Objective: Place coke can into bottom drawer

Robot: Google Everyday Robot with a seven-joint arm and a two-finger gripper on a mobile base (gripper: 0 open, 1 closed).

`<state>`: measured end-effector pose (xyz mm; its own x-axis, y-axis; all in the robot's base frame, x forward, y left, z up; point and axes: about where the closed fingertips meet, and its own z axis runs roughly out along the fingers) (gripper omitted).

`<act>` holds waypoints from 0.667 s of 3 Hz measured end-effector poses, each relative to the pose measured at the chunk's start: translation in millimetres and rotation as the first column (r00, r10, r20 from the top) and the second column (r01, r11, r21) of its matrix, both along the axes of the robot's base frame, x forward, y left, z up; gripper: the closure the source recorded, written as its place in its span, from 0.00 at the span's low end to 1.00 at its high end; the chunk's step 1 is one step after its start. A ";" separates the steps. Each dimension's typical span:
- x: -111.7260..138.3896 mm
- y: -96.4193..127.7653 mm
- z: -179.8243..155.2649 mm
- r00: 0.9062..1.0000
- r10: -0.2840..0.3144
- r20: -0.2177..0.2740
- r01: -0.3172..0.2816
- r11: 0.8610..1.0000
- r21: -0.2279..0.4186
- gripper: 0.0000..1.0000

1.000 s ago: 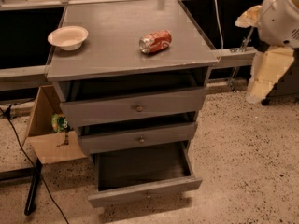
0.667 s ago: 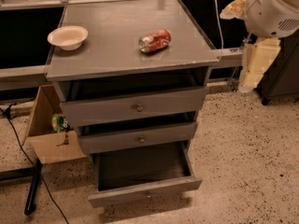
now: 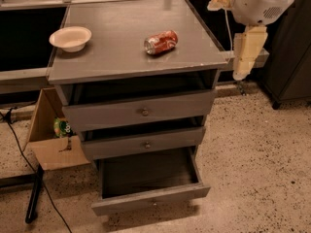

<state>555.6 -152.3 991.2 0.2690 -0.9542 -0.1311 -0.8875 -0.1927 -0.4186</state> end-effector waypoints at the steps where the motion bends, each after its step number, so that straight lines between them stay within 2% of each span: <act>1: 7.1 6.8 6.7 0.997 0.024 0.075 -0.023 1.000 -0.021 0.00; 2: 29.6 26.4 12.7 0.986 0.084 0.146 -0.079 0.996 -0.041 0.00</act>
Offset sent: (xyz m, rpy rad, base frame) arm 0.0609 0.0534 0.0213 -0.0545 -0.2451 0.1621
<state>585.2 -126.0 1003.9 0.3601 -0.9315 -0.0511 -0.7970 -0.2788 -0.5357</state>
